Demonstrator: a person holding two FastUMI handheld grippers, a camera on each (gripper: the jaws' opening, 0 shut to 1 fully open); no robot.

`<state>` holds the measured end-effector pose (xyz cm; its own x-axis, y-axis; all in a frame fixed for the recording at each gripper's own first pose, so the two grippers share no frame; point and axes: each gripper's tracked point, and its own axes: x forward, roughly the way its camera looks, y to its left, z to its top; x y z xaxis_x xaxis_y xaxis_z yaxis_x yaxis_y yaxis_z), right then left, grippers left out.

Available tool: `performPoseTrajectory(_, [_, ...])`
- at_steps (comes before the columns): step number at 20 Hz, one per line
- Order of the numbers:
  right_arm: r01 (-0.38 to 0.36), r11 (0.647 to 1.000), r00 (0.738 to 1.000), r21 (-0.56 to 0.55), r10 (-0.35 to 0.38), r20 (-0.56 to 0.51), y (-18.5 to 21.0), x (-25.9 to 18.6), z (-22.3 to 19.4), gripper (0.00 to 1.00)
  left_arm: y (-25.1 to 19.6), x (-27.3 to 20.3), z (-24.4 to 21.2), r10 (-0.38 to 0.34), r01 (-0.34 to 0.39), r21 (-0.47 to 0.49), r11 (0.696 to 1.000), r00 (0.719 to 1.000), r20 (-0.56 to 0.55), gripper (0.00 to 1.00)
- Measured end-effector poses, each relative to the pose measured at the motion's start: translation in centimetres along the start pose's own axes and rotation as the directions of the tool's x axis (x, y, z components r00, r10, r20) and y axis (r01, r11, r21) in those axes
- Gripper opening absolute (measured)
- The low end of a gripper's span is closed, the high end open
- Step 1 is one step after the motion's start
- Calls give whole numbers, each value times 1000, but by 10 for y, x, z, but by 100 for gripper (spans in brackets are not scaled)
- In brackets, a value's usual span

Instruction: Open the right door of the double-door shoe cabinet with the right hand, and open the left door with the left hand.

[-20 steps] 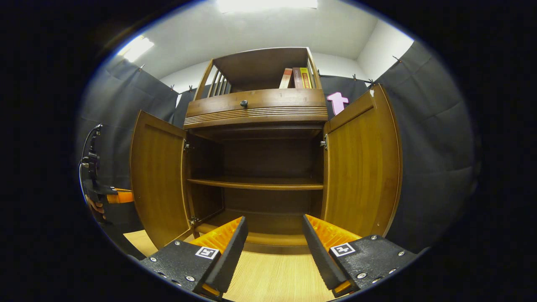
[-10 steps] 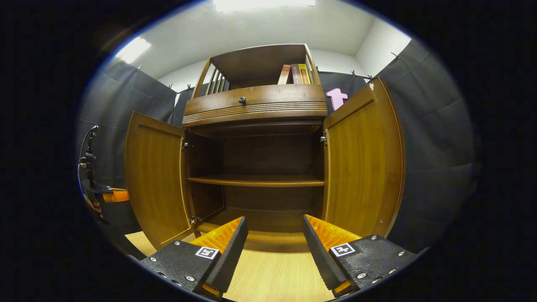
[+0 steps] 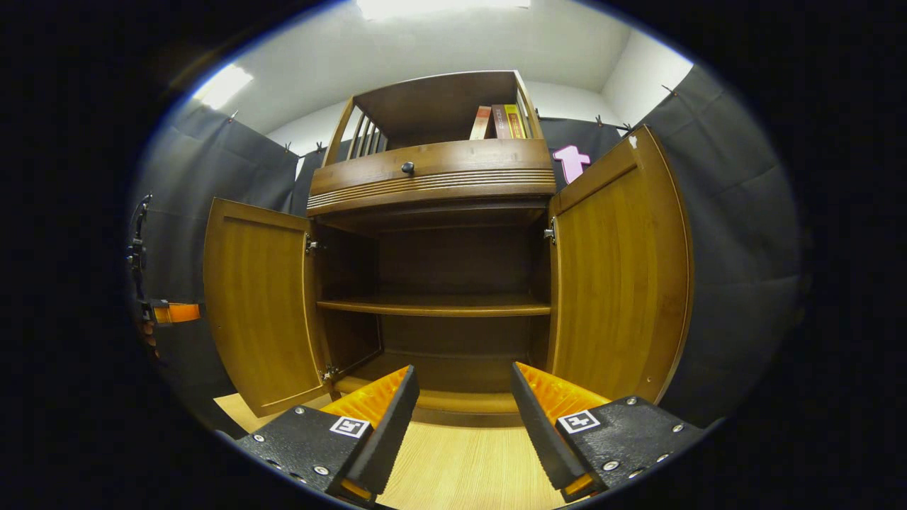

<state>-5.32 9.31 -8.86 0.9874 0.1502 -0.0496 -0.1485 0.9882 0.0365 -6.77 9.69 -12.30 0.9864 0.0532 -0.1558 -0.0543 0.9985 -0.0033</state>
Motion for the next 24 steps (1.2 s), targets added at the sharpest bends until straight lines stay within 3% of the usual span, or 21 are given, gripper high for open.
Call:
performPoseTrajectory(1, [-1, 1000, 1000, 2, 1, -2, 0, 2, 2, 82, -5, -1, 6, -7, 7, -7, 1000, 1000, 3, 1])
performPoseTrajectory(2, [-2, 1000, 1000, 6, 2, -2, -1, 4, 5, 81, -13, 0, 12, -20, 21, -11, 1000, 1000, 8, 8])
performPoseTrajectory(3, [-4, 1000, 1000, 9, 4, -1, -2, 5, 8, 81, -18, -2, 20, -26, 26, -6, 1000, 1000, 16, 8])
performPoseTrajectory(8, [0, 1000, 1000, 10, -1, 19, -13, 14, 26, 82, -42, -4, 49, -35, 33, 31, 999, 998, 52, 17])
performPoseTrajectory(13, [6, 1000, 999, 20, -7, 37, -29, 17, 38, 82, -79, -3, 71, -64, 58, 67, 996, 994, 92, 36])
performPoseTrajectory(14, [9, 1000, 999, 20, -10, 41, -34, 16, 40, 92, -87, -3, 75, -71, 64, 69, 996, 992, 101, 36])
performPoseTrajectory(16, [16, 1000, 999, 18, -17, 49, -41, 15, 44, 92, -98, 1, 82, -78, 69, 75, 995, 990, 117, 52])
performPoseTrajectory(17, [21, 1000, 998, 16, -22, 52, -45, 14, 45, 81, -104, 2, 86, -82, 72, 79, 994, 989, 125, 60])
performPoseTrajectory(18, [25, 1000, 998, 13, -26, 54, -48, 13, 45, 81, -111, 3, 89, -90, 79, 85, 993, 987, 134, 67])
performPoseTrajectory(19, [31, 999, 998, 11, -32, 54, -52, 13, 45, 92, -116, 5, 92, -97, 86, 85, 993, 986, 139, 69])
performPoseTrajectory(21, [38, 999, 998, 8, -38, 49, -58, 15, 44, 92, -126, 9, 91, -113, 103, 78, 992, 984, 141, 74])
performPoseTrajectory(22, [39, 999, 998, 6, -39, 45, -60, 15, 42, 81, -129, 12, 90, -120, 111, 72, 991, 983, 138, 80])
performPoseTrajectory(24, [43, 999, 998, 2, -43, 41, -64, 16, 42, 81, -132, 18, 88, -124, 118, 56, 991, 984, 126, 85])
